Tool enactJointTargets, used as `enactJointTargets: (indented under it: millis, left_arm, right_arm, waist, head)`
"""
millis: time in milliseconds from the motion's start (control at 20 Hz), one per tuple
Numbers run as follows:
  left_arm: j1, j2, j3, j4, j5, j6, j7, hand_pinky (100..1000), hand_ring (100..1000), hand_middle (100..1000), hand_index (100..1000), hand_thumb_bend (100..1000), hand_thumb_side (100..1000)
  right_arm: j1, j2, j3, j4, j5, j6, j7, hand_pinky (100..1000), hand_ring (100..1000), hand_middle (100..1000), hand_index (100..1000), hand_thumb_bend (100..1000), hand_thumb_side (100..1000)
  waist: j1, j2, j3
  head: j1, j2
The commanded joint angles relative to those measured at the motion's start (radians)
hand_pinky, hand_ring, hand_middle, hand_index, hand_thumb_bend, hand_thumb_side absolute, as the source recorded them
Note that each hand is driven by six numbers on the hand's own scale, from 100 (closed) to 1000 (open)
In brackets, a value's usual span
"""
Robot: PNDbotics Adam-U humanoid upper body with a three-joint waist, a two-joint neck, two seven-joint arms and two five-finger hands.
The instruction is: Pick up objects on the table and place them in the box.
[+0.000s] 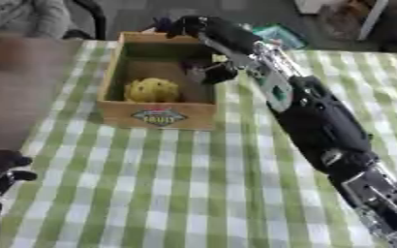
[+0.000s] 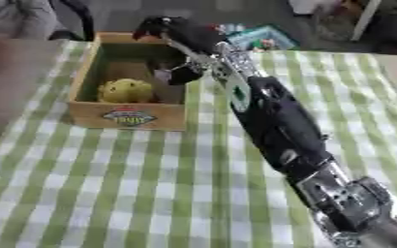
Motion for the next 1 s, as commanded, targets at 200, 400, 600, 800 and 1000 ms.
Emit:
enactJointTargets:
  millis: [200, 400, 600, 800, 1000]
  left_arm:
    - [0.012, 0.012, 0.032, -0.005, -0.015, -0.012, 0.026, 543, 627, 562, 516, 100, 696]
    - [0.024, 0.017, 0.049, -0.005, -0.023, -0.018, 0.043, 542, 627, 561, 516, 100, 692]
    - [0.031, 0.018, 0.059, -0.003, -0.027, -0.020, 0.055, 542, 627, 561, 515, 100, 700]
    - [0.036, 0.020, 0.064, -0.002, -0.030, -0.022, 0.061, 542, 627, 561, 515, 100, 702]
    - [0.038, 0.019, 0.067, -0.001, -0.030, -0.024, 0.064, 542, 627, 562, 515, 100, 704]
  right_arm:
    - [0.096, -0.113, -0.007, -0.272, -0.312, 0.068, 0.043, 577, 670, 611, 745, 100, 273]
    - [0.210, -0.155, -0.037, -0.446, -0.453, 0.129, 0.057, 551, 634, 520, 670, 100, 306]
    - [0.319, -0.162, -0.071, -0.559, -0.512, 0.176, 0.072, 543, 626, 510, 667, 100, 338]
    - [0.416, -0.145, -0.107, -0.621, -0.527, 0.210, 0.075, 534, 619, 504, 659, 100, 305]
    - [0.497, -0.124, -0.132, -0.661, -0.511, 0.224, 0.074, 535, 622, 520, 695, 100, 351]
  waist:
    - [0.010, -0.026, -0.061]
    - [0.014, -0.025, -0.104]
    - [0.019, -0.022, -0.137]
    - [0.023, -0.018, -0.161]
    - [0.026, -0.012, -0.177]
  head:
    - [0.062, 0.013]
    - [0.090, 0.013]
    - [0.111, 0.012]
    - [0.122, 0.012]
    - [0.125, 0.010]
